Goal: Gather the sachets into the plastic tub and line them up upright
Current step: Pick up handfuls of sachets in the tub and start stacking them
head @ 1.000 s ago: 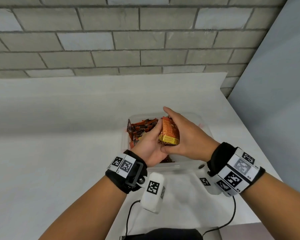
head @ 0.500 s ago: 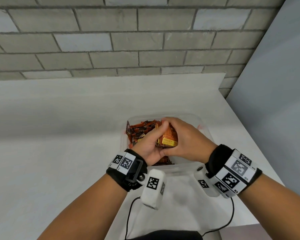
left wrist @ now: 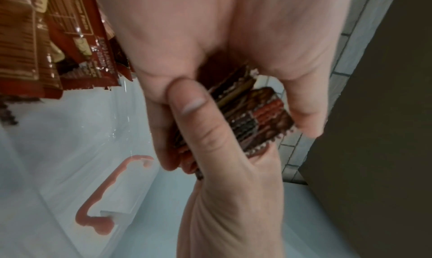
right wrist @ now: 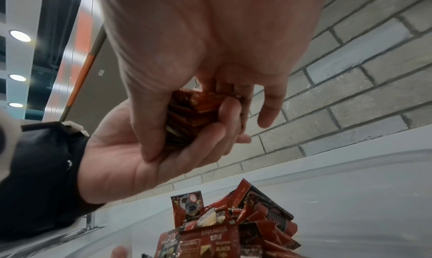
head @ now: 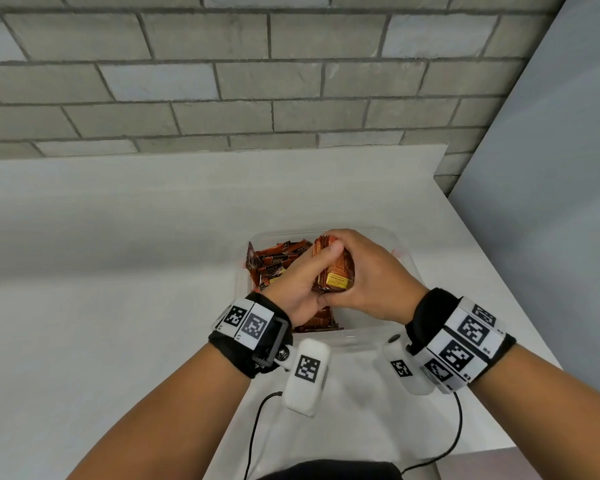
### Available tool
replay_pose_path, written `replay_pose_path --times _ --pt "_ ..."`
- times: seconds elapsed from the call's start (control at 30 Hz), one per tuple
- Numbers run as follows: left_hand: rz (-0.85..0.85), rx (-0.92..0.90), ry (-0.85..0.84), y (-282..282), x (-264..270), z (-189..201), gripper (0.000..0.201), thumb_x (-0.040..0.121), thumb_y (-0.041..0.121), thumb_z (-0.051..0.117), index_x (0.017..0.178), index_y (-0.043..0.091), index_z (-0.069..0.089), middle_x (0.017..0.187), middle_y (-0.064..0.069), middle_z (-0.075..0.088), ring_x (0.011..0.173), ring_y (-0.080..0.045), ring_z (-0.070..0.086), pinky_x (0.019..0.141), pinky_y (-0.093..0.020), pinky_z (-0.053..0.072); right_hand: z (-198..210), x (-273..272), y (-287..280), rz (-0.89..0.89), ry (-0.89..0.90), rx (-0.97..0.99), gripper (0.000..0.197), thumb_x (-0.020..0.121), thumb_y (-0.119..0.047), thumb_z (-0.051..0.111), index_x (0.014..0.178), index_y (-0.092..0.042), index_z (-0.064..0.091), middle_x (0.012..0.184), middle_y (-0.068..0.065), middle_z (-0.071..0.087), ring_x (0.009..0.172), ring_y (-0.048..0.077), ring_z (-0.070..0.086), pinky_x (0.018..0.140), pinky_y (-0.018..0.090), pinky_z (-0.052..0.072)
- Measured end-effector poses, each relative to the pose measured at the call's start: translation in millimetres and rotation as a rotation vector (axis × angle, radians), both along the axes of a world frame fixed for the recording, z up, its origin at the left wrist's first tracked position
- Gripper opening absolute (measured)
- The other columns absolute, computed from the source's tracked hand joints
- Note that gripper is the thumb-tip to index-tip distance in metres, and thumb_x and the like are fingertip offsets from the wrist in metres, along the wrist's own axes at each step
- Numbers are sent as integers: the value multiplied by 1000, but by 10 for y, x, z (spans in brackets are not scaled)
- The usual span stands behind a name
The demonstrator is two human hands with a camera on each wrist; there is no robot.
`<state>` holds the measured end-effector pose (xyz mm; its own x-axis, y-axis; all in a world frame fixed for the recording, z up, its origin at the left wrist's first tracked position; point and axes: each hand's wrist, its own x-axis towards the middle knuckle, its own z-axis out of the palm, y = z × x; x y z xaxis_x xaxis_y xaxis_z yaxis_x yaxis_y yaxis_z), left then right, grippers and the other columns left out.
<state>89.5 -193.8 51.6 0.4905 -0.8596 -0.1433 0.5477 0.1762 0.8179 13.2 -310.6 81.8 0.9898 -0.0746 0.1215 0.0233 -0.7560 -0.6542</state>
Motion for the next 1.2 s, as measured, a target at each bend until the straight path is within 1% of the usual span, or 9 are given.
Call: replay_pose_path --times 0.07,0.17,0.27,0.47,0.67,0.8,0.93,1.07,1.2 --pt "-6 48 11 -22 22 1 21 85 12 65 104 14 58 83 -3 66 85 -18 63 62 -22 54 -13 20 -22 8 46 -7 90 61 -33 87 137 -22 39 123 -7 49 111 7 46 99 28 41" --pt "39 31 12 -25 66 30 38 90 -7 45 115 20 54 90 -7 64 84 -19 64 68 -28 56 -10 -1 -100 6 143 192 103 63 -42 84 146 -30 24 137 -8 38 126 8 37 107 27 33" --pt "87 -78 63 9 101 17 52 88 0 50 126 35 55 94 -10 66 86 -20 66 75 -39 56 -24 -46 -187 -140 137 494 95 67 -49 69 147 -34 20 140 -10 40 126 10 43 105 33 40" --pt "99 -149 177 -63 39 3 32 80 9 56 110 18 62 95 -16 65 82 -32 67 72 -39 58 -152 -47 -174 -59 156 620 77 74 -30 72 141 -20 36 122 -2 61 108 8 62 97 28 49" --pt "127 -94 135 -94 64 8 31 82 13 63 112 16 61 93 -16 65 77 -28 65 67 -36 57 -188 -24 -171 -40 144 561 70 78 -29 72 138 -25 36 123 -8 60 110 2 59 94 20 47" --pt "175 -60 98 -72 103 3 37 83 14 59 120 17 60 102 -13 69 88 -27 68 70 -39 58 -73 -35 -218 -193 68 512 78 71 -49 68 139 -33 34 118 -11 53 104 9 59 89 28 51" --pt "160 -58 106 -54 100 -37 35 85 12 60 121 14 58 101 -12 69 87 -25 68 66 -39 59 -45 -3 -226 -231 29 406 57 77 -34 75 125 -36 44 102 -2 53 87 14 57 76 24 52" --pt "122 -13 55 -39 123 -100 51 70 40 81 112 18 64 104 -11 69 90 -24 68 74 -39 56 -83 28 -224 -204 -26 466 43 79 -23 75 114 -36 54 101 -5 62 90 14 60 81 30 52" --pt "112 -14 99 -17 163 -135 74 48 59 86 105 17 67 94 -10 68 80 -21 67 68 -33 55 -31 55 -257 -299 -190 503 25 82 -10 71 91 -29 58 90 -9 65 86 9 62 77 22 50"
